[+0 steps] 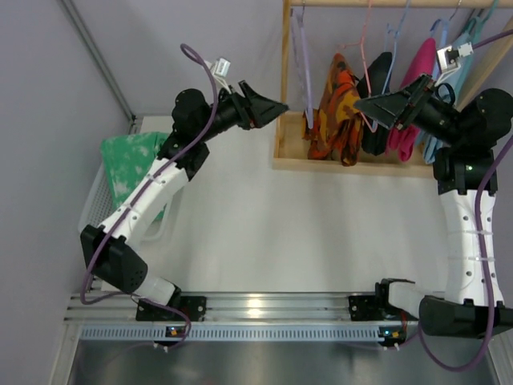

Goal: Remove the trousers from the hanger

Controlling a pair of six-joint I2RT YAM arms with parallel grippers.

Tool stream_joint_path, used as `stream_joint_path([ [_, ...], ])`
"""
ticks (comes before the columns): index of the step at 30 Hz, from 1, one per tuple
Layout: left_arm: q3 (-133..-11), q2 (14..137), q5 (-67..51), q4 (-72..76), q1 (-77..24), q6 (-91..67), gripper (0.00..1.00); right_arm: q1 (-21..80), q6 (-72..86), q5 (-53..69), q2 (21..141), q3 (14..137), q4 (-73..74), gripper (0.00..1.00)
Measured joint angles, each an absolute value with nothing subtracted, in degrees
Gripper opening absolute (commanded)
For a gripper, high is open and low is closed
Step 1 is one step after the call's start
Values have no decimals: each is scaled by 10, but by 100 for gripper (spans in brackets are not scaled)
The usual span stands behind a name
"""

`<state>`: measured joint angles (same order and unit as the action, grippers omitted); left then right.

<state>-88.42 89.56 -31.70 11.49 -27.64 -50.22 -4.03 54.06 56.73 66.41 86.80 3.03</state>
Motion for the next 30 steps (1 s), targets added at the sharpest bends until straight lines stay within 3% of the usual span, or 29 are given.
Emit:
stream_joint_path([
  [5, -804, 790, -272, 46, -251, -343, 98, -42, 479, 567, 658, 874, 90, 99],
  [14, -634, 609, -227, -23, -249, -130, 98, -53, 389, 489, 724, 1028, 192, 99],
  [30, -588, 568, -196, -53, -249, -51, 99, -58, 398, 434, 865, 1080, 237, 88],
])
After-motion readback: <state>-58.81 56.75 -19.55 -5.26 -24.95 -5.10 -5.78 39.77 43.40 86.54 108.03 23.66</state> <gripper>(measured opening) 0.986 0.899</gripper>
